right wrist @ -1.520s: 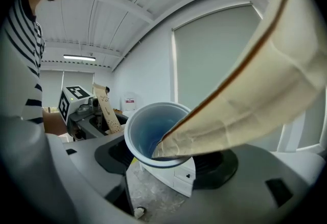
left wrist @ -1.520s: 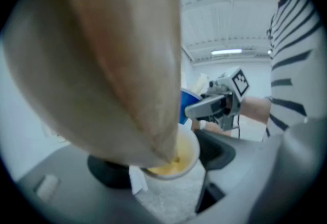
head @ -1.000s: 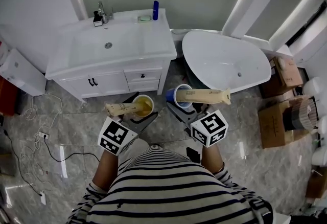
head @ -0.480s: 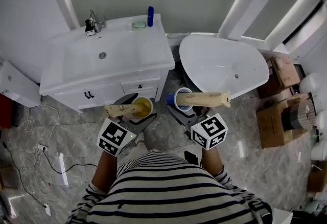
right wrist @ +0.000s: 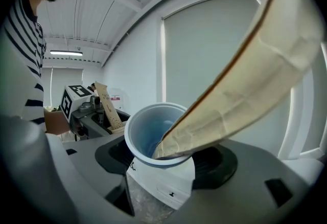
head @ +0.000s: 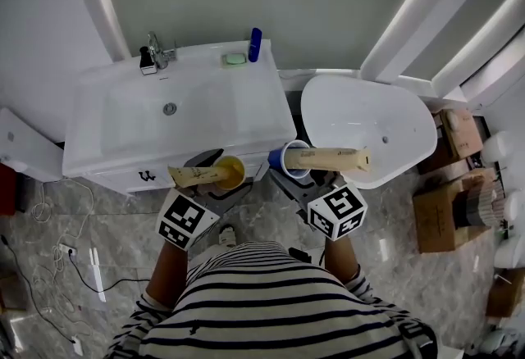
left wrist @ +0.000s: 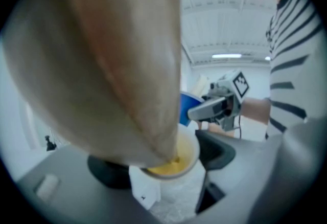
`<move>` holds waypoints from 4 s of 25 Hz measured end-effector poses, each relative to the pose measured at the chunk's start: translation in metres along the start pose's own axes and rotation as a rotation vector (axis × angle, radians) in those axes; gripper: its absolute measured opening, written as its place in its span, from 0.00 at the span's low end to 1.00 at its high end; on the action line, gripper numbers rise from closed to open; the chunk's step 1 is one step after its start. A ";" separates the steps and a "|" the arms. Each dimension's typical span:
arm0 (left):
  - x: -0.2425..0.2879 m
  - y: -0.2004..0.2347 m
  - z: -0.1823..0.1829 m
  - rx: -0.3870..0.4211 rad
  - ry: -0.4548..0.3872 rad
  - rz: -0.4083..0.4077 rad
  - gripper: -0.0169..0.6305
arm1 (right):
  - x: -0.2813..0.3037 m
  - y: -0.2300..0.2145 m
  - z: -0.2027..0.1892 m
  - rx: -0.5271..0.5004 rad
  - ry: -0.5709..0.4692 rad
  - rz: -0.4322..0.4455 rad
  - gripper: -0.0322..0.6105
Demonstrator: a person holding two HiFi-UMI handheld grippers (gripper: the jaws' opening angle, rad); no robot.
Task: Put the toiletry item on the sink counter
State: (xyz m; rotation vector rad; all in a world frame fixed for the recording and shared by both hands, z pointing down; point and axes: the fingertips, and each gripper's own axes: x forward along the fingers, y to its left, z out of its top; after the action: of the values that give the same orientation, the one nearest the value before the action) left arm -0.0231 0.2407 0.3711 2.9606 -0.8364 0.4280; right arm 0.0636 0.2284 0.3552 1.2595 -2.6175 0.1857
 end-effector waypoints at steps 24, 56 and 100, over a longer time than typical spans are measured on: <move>0.063 0.129 0.006 -0.018 0.002 -0.003 0.60 | 0.122 -0.084 0.032 -0.010 0.017 0.024 0.56; 0.202 0.262 0.077 0.083 -0.024 0.054 0.60 | 0.237 -0.267 0.087 -0.074 -0.005 0.044 0.56; 0.221 0.345 0.041 -0.022 -0.006 0.033 0.60 | 0.387 -0.330 -0.102 0.032 0.350 -0.053 0.56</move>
State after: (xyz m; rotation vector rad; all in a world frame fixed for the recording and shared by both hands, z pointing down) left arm -0.0107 -0.1708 0.3777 2.9334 -0.8863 0.4087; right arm 0.1030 -0.2469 0.5591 1.1821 -2.2895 0.4013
